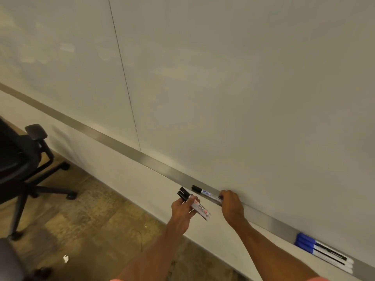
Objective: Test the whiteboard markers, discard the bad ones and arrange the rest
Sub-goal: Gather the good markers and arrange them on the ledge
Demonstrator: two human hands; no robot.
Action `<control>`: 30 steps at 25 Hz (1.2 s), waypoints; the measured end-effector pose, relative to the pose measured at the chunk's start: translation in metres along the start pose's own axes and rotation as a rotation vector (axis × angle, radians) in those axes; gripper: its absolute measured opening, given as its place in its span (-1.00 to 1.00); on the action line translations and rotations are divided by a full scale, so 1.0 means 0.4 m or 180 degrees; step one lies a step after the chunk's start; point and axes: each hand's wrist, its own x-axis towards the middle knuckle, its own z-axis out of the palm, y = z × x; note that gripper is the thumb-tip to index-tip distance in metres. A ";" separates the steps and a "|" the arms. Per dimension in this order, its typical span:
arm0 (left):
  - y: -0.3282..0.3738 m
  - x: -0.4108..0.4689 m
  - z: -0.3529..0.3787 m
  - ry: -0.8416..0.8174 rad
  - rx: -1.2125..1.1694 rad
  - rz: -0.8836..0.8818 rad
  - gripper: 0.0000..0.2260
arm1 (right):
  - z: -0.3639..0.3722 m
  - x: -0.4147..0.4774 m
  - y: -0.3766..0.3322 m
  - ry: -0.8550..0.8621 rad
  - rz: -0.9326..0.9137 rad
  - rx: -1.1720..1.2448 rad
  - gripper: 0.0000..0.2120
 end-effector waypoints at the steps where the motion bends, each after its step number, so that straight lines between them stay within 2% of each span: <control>1: 0.003 0.008 -0.010 0.0012 0.0005 -0.0016 -0.89 | 0.006 -0.001 -0.008 0.0020 -0.0015 0.0006 -0.80; 10: 0.019 0.025 0.027 -0.0176 -0.0064 -0.0142 -0.90 | -0.004 -0.014 -0.050 0.0200 0.0197 0.1445 -0.86; 15: 0.029 0.011 0.053 -0.0271 -0.0215 -0.0020 -0.89 | -0.029 -0.031 -0.054 0.0128 0.0047 0.1580 -0.85; 23: 0.024 -0.007 0.093 -0.0247 -0.0359 0.0152 -0.73 | -0.072 -0.070 -0.031 0.0137 -0.0040 0.1921 -0.83; 26: 0.003 -0.026 0.122 -0.0203 -0.0489 0.0201 -0.76 | -0.084 -0.104 -0.012 0.0216 0.0503 0.2789 -0.82; 28: -0.016 -0.046 0.154 -0.0207 -0.0565 0.0187 -0.77 | -0.097 -0.137 0.007 0.0082 0.1007 0.3531 -0.83; 30: -0.043 -0.063 0.187 -0.0252 -0.0620 0.0146 -0.78 | -0.107 -0.167 0.037 -0.0075 0.1197 0.4135 -0.83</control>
